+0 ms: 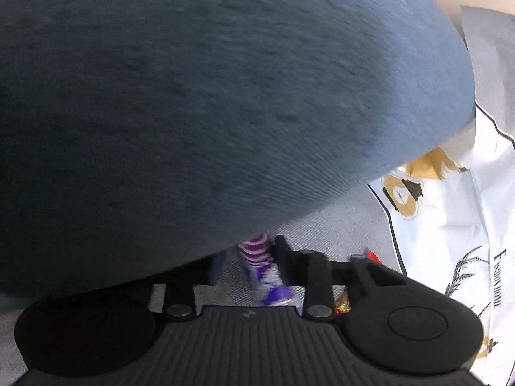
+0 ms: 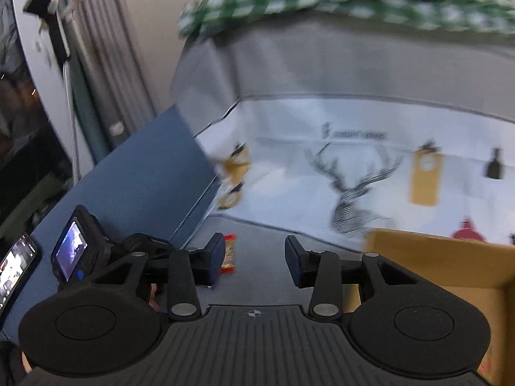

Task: Organize snacks
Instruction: 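Move both open tools from the box down to the last snacks, then grasp the purple candy bar with left tool while right tool grasps the small red-wrapped sweet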

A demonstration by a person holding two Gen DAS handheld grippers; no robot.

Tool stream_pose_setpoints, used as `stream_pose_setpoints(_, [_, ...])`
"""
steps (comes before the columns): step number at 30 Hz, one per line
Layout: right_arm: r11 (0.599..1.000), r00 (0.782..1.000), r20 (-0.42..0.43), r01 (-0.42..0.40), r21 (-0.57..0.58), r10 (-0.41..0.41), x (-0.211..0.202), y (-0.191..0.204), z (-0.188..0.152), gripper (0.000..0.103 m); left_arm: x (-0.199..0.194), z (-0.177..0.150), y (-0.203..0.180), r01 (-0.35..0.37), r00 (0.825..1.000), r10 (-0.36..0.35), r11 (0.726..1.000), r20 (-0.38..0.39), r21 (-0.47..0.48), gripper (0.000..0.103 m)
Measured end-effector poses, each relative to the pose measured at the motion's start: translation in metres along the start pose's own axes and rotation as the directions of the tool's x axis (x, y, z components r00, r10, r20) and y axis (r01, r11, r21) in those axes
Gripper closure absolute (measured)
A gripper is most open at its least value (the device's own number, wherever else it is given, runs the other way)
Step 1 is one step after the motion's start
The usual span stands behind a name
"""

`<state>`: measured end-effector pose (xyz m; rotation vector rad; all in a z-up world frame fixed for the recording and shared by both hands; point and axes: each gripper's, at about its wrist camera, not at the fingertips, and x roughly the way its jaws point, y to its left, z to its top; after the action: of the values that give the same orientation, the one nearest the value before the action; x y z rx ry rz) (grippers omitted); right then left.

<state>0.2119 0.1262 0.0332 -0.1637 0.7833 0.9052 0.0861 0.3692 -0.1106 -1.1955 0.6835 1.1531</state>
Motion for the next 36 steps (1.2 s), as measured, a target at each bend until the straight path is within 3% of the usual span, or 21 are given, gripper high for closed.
stream_pose_setpoints(5, [1.0, 0.991, -0.128, -0.022, 0.009, 0.023, 0.074, 0.013, 0.016, 0.059, -0.003, 0.003, 0.006, 0.008, 1.0, -0.008, 1.0, -0.007, -0.009, 0.077])
stream_pose_setpoints(11, [0.999, 0.971, -0.24, -0.01, -0.033, 0.002, 0.167, 0.033, 0.007, 0.06, -0.002, 0.003, 0.004, 0.013, 1.0, -0.014, 1.0, -0.023, -0.013, 0.077])
stream_pose_setpoints(18, [0.996, 0.942, -0.335, -0.015, -0.092, -0.017, 0.225, 0.044, -0.016, 0.06, -0.005, 0.005, 0.006, 0.013, 0.999, -0.013, 1.0, -0.04, -0.006, 0.077])
stream_pose_setpoints(20, [0.991, 0.95, -0.31, -0.006, -0.13, -0.035, 0.223, 0.05, -0.019, 0.061, -0.007, 0.006, 0.008, 0.014, 0.999, -0.014, 1.0, -0.042, -0.002, 0.077])
stream_pose_setpoints(21, [0.987, 0.953, -0.298, 0.007, -0.159, -0.055, 0.222, 0.052, -0.021, 0.076, -0.007, 0.006, 0.008, 0.014, 0.999, -0.014, 1.0, -0.042, -0.001, 0.077])
stream_pose_setpoints(22, [0.984, 0.955, -0.288, 0.019, -0.177, -0.07, 0.22, 0.052, -0.021, 0.085, -0.008, 0.006, 0.009, 0.015, 0.999, -0.014, 1.0, -0.043, 0.001, 0.077])
stream_pose_setpoints(26, [0.995, 0.96, -0.269, 0.053, -0.086, -0.074, 0.197, 0.037, -0.028, 0.086, 0.002, 0.011, -0.003, 0.03, 0.998, -0.03, 0.999, -0.052, 0.01, 0.077])
stream_pose_setpoints(31, [0.989, 0.96, -0.239, 0.148, -0.003, -0.144, 0.143, 0.025, -0.055, 0.086, 0.001, 0.007, -0.017, 0.123, 0.987, -0.11, 0.986, -0.116, 0.114, 0.077])
stream_pose_setpoints(34, [0.981, 0.958, -0.229, 0.187, 0.047, -0.171, 0.109, 0.016, -0.075, 0.086, 0.002, 0.001, -0.038, 0.201, 0.97, -0.159, 0.947, -0.182, 0.248, 0.077])
stream_pose_setpoints(36, [0.975, 0.958, -0.225, 0.202, 0.096, -0.176, 0.09, 0.011, -0.086, 0.086, 0.002, -0.007, -0.056, 0.274, 0.95, -0.194, 0.894, -0.244, 0.354, 0.077])
